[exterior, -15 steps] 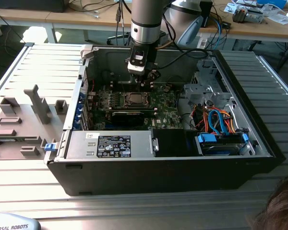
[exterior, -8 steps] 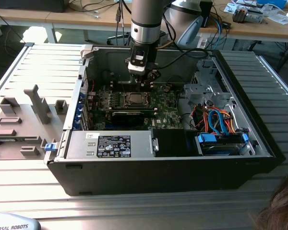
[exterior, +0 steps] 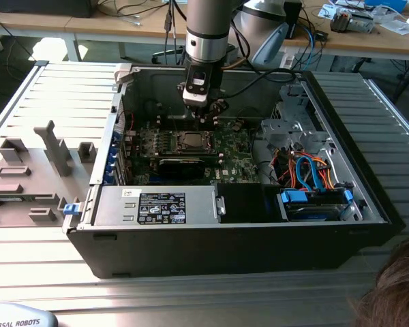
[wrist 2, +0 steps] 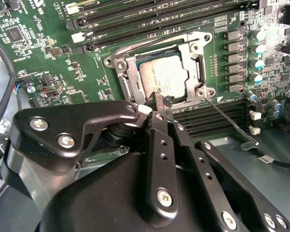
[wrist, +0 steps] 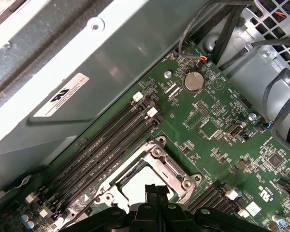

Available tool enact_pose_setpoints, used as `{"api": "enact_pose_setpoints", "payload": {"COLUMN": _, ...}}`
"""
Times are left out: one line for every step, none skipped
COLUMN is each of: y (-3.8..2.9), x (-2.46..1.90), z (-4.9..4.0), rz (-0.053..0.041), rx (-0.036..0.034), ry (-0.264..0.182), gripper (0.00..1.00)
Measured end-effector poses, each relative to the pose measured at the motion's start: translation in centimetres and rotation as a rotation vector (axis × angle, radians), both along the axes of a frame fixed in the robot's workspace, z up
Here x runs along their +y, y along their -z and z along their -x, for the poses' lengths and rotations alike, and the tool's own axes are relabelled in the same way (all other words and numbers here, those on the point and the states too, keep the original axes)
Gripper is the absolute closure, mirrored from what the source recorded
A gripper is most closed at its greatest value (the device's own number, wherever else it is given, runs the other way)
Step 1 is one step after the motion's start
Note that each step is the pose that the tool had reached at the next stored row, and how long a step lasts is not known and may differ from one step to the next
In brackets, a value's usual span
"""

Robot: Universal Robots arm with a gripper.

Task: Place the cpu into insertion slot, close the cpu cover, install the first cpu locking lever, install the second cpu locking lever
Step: 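Install the first cpu locking lever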

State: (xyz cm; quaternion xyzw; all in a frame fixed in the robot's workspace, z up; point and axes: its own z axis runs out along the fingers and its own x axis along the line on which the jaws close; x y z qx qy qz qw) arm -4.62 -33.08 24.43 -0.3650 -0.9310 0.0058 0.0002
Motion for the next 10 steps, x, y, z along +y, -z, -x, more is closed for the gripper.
{"api": "enact_pose_setpoints", "payload": {"y": 0.00, "x": 0.00, "z": 0.00, "rz": 0.0000, "rx": 0.0000, "ry": -0.003, "gripper": 0.89}}
{"api": "enact_pose_setpoints", "payload": {"y": 0.00, "x": 0.00, "z": 0.00, "rz": 0.0001, "rx": 0.0000, "ry": -0.005, "gripper": 0.89}}
{"api": "enact_pose_setpoints", "payload": {"y": 0.00, "x": 0.00, "z": 0.00, "rz": -0.0001, "rx": -0.0001, "ry": -0.006, "gripper": 0.89}}
{"api": "enact_pose_setpoints", "payload": {"y": 0.00, "x": 0.00, "z": 0.00, "rz": -0.0001, "rx": -0.0001, "ry": -0.008, "gripper": 0.89}}
{"api": "enact_pose_setpoints", "payload": {"y": 0.00, "x": 0.00, "z": 0.00, "rz": 0.0001, "rx": 0.0001, "ry": -0.009, "gripper": 0.89}}
{"api": "enact_pose_setpoints", "payload": {"y": 0.00, "x": 0.00, "z": 0.00, "rz": 0.0001, "rx": 0.0001, "ry": -0.010, "gripper": 0.89}}
{"api": "enact_pose_setpoints", "payload": {"y": 0.00, "x": 0.00, "z": 0.00, "rz": 0.0001, "rx": 0.0001, "ry": -0.011, "gripper": 0.89}}
{"api": "enact_pose_setpoints", "payload": {"y": 0.00, "x": 0.00, "z": 0.00, "rz": 0.0001, "rx": 0.0000, "ry": -0.013, "gripper": 0.89}}
{"api": "enact_pose_setpoints", "payload": {"y": 0.00, "x": 0.00, "z": 0.00, "rz": 0.0000, "rx": 0.0000, "ry": -0.015, "gripper": 0.89}}
{"api": "enact_pose_setpoints", "payload": {"y": 0.00, "x": 0.00, "z": 0.00, "rz": 0.0000, "rx": 0.0000, "ry": -0.017, "gripper": 0.89}}
